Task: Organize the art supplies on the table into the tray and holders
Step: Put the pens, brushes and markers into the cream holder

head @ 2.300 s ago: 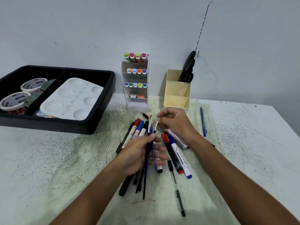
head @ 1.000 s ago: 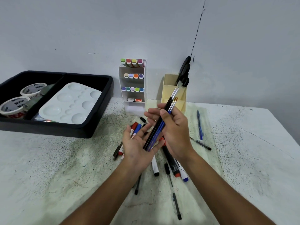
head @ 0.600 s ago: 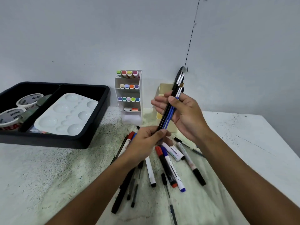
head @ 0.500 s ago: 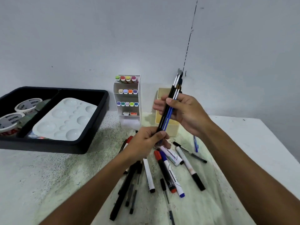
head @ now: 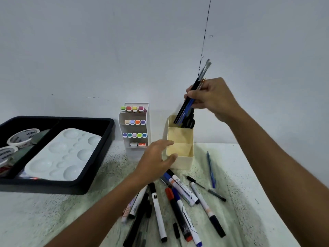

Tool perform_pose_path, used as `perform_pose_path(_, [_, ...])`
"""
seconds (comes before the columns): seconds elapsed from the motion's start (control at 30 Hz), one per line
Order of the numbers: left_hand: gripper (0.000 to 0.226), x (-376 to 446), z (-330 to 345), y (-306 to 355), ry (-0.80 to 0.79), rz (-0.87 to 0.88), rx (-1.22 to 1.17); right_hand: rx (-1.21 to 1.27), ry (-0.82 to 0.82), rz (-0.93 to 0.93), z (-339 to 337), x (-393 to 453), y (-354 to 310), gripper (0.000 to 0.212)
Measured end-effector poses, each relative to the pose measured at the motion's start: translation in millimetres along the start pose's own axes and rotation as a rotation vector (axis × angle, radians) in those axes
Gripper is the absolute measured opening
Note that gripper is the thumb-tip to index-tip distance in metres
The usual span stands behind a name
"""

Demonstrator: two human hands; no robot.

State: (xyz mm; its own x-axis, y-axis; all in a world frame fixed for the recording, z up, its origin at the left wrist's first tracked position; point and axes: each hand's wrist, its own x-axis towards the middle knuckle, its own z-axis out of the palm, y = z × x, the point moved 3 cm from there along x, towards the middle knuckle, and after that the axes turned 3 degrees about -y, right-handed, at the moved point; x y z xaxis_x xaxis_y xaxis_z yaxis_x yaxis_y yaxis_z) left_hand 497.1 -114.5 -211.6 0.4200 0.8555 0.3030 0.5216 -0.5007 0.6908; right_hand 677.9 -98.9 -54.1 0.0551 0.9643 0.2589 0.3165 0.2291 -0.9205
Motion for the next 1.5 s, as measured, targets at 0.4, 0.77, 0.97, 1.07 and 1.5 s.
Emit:
perform_pose_path(0.4, [0.077, -14.8, 33.3, -36.7, -0.313, 0.048, 0.391, -0.286, 0.106, 0.043, 65.0, 36.0, 71.0, 0.010])
perform_pose_path(0.77, [0.072, -14.2, 34.9, -39.3, -0.296, 0.031, 0.312, -0.310, 0.074, 0.155, 78.8, 34.5, 99.2, 0.015])
perform_pose_path(0.97, [0.072, -14.9, 34.5, -38.6, -0.313, 0.001, 0.296, -0.338, 0.064, 0.157, 78.8, 32.6, 102.9, 0.016])
perform_pose_path(1.07, [0.073, -15.7, 33.7, -37.9, -0.322, -0.005, 0.294, -0.331, 0.044, 0.155, 78.9, 30.7, 107.4, 0.011])
perform_pose_path(1.5, [0.077, -37.3, 19.9, -29.9, -0.330, -0.056, 0.264, -0.289, 0.129, -0.044, 68.5, -42.2, 81.3, 0.022])
